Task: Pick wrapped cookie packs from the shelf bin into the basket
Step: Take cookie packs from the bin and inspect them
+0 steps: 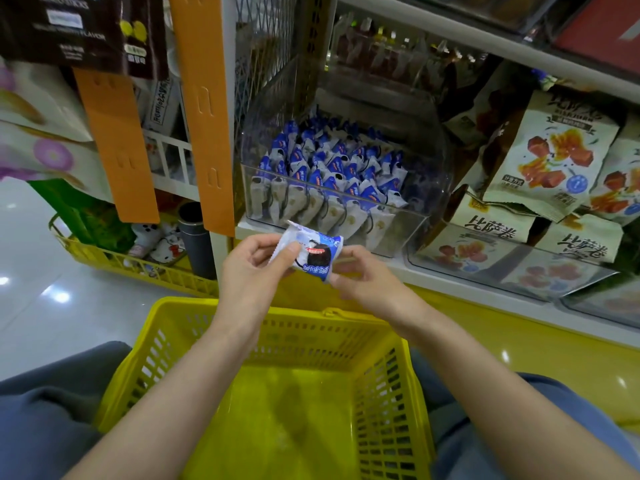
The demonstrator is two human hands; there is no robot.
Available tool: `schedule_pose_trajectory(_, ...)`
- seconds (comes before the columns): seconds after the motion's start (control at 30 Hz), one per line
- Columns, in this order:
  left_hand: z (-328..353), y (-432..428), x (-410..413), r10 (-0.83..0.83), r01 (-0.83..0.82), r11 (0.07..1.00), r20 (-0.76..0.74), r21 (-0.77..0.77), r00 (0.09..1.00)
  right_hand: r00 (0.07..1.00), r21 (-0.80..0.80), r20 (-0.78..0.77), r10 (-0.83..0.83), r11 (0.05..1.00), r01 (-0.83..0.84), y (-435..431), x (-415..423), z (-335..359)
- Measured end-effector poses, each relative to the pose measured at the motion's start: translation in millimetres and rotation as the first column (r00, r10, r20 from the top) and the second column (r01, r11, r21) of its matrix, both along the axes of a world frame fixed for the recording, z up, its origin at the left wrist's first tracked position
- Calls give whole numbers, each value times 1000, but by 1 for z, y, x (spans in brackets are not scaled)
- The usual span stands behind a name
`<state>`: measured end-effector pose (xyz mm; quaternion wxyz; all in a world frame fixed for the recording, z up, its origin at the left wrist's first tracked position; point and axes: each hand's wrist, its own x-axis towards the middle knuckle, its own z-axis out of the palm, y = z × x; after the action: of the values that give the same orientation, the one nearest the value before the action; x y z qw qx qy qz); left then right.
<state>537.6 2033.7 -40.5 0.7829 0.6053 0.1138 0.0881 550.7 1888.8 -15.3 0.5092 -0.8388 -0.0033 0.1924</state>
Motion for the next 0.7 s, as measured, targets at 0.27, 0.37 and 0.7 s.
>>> schedule_pose_trajectory(0.27, 3, 3, 0, -74, 73, 996, 8, 53, 997, 980, 115, 201, -3, 993, -20, 1, 1, 4)
schedule_pose_trajectory(0.37, 3, 3, -1, -96, 95, 995, -31, -15, 995, 995, 273, 33, -94, 958, 82, 4, -1, 2)
schedule_pose_trajectory(0.7, 1, 13, 2, 78, -150, 874, 170, 462, 982, 1000, -88, 2, 10, 996, -10, 10, -6, -15)
